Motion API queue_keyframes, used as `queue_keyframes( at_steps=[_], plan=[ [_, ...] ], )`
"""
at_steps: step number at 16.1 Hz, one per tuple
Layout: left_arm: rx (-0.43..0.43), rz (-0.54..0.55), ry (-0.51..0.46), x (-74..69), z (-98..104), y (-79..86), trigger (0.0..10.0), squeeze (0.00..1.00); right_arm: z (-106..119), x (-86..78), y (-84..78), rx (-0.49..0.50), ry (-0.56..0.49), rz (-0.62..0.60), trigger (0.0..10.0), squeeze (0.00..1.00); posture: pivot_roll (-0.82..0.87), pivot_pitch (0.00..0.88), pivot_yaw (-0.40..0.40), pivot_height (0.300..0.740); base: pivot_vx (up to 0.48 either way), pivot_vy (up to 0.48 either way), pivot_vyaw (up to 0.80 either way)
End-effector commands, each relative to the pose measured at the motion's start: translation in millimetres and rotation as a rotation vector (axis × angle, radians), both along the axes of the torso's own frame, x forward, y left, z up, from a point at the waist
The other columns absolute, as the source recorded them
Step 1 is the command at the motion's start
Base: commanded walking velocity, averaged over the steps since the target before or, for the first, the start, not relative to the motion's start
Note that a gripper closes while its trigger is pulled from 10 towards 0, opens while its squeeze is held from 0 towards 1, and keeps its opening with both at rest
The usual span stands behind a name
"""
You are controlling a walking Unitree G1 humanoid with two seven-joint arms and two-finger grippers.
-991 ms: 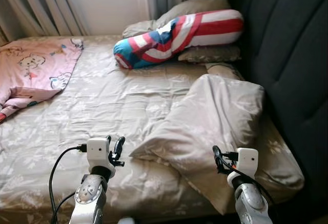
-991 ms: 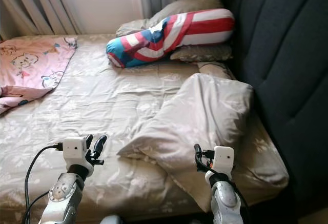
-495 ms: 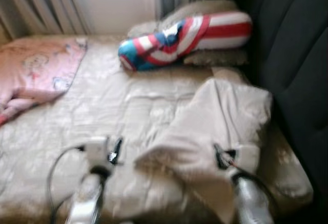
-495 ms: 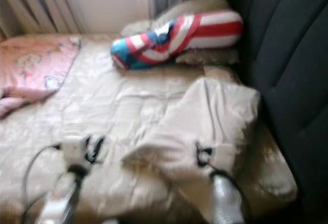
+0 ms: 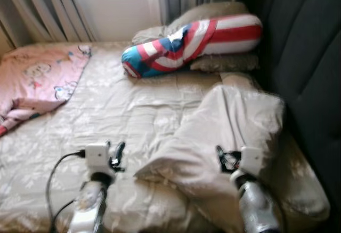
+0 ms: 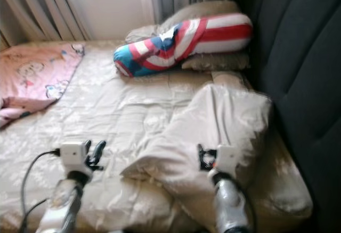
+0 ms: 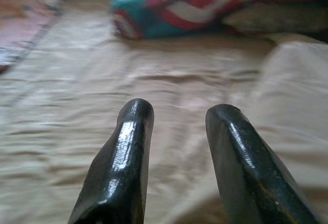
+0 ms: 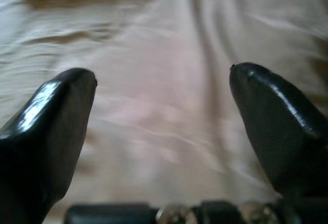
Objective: Clean up the room
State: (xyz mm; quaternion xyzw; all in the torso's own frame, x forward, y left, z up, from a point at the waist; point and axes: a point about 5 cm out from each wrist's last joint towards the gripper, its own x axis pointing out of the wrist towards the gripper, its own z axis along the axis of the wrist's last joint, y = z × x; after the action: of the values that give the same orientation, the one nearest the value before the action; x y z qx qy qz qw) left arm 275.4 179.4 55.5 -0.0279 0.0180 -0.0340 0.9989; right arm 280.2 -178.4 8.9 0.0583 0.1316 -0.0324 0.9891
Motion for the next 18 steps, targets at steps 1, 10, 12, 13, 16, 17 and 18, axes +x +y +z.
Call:
queue_keyframes(
  at_steps=[1, 10, 12, 13, 16, 17, 18],
  plan=[
    [0.008, -0.005, 0.001, 0.3, 1.0, 0.8, 10.0, 0.0, -6.9, -1.7, -2.8, -0.005, 0.065, -0.02, 10.0, 0.0, -0.07, 0.0, 0.009, 0.655, 0.0, 0.0, 0.0],
    [0.038, -0.008, 0.006, -6.3, 6.0, 12.6, 10.0, 0.0, -0.5, 21.5, -16.5, 0.121, 0.187, -0.134, 10.0, 1.0, -0.04, 0.053, 0.046, 0.655, 0.0, 0.0, 0.0],
    [0.047, -0.02, 0.003, -7.1, 8.9, 12.3, 10.0, 0.0, -2.6, 22.6, -11.5, 0.168, 0.213, -0.102, 10.0, 1.0, -0.02, 0.063, 0.055, 0.655, 0.0, 0.0, 0.0],
    [0.052, -0.027, -0.003, -7.3, 11.7, 12.1, 10.0, 0.0, -2.8, 22.4, -12.5, 0.155, 0.214, -0.109, 10.0, 1.0, -0.01, 0.069, 0.058, 0.655, 0.0, 0.0, 0.0],
    [0.052, -0.035, 0.003, -10.0, 11.3, 11.5, 10.0, 0.0, -5.7, 19.7, -17.1, 0.146, 0.233, -0.138, 10.0, 0.0, -0.01, 0.091, 0.066, 0.655, 0.0, 0.0, 0.0],
    [0.052, -0.039, 0.007, -10.9, 11.6, 10.4, 10.0, 0.0, -7.3, 17.9, -18.9, 0.144, 0.243, -0.145, 10.0, 0.0, -0.01, 0.106, 0.066, 0.655, 0.0, 0.0, 0.0],
    [0.052, -0.04, 0.006, -12.1, 12.7, 9.6, 10.0, 0.0, -8.4, 16.7, -20.1, 0.143, 0.247, -0.148, 10.0, 0.0, 0.0, 0.12, 0.065, 0.655, 0.0, 0.0, 0.0]
  ],
)
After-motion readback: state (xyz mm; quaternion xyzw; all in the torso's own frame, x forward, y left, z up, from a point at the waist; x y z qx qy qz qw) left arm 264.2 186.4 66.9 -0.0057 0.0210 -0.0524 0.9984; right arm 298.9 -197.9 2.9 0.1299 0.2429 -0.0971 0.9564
